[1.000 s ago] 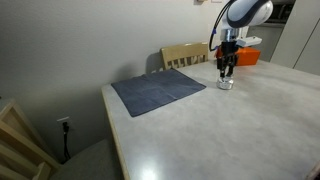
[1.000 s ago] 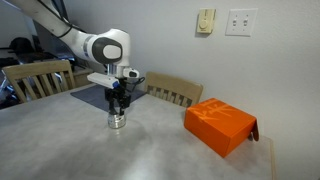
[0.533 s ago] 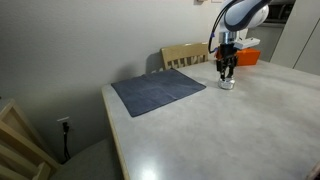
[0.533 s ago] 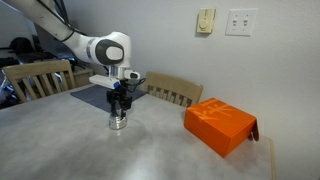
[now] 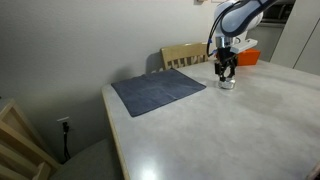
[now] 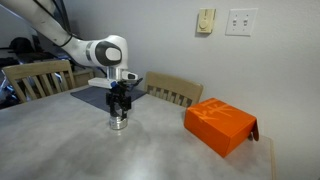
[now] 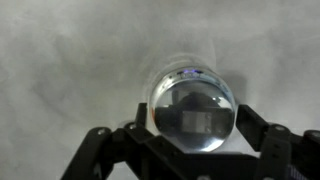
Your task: Pick up the lid, close the container, open the container again and close it again before putting the lid back down
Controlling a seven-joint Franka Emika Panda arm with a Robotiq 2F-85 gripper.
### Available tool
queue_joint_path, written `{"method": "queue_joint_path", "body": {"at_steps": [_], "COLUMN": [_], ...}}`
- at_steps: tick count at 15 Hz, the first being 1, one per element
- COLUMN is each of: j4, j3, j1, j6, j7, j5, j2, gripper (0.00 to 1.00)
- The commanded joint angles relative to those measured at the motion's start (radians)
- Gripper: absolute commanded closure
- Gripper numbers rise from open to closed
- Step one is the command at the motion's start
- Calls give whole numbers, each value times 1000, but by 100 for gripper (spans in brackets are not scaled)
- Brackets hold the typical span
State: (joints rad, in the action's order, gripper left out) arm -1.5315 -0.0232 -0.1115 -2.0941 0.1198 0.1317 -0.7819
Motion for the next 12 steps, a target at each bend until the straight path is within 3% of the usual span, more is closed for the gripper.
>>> {"method": "queue_joint_path", "body": {"at_steps": [1, 12], "j4": [-24, -153], "j3": [-10, -12], "j1": [-10, -14], "j6": [-26, -125], "j7": [17, 52], "j5": [17, 33], "j2": [17, 160], "gripper": [0, 0]}}
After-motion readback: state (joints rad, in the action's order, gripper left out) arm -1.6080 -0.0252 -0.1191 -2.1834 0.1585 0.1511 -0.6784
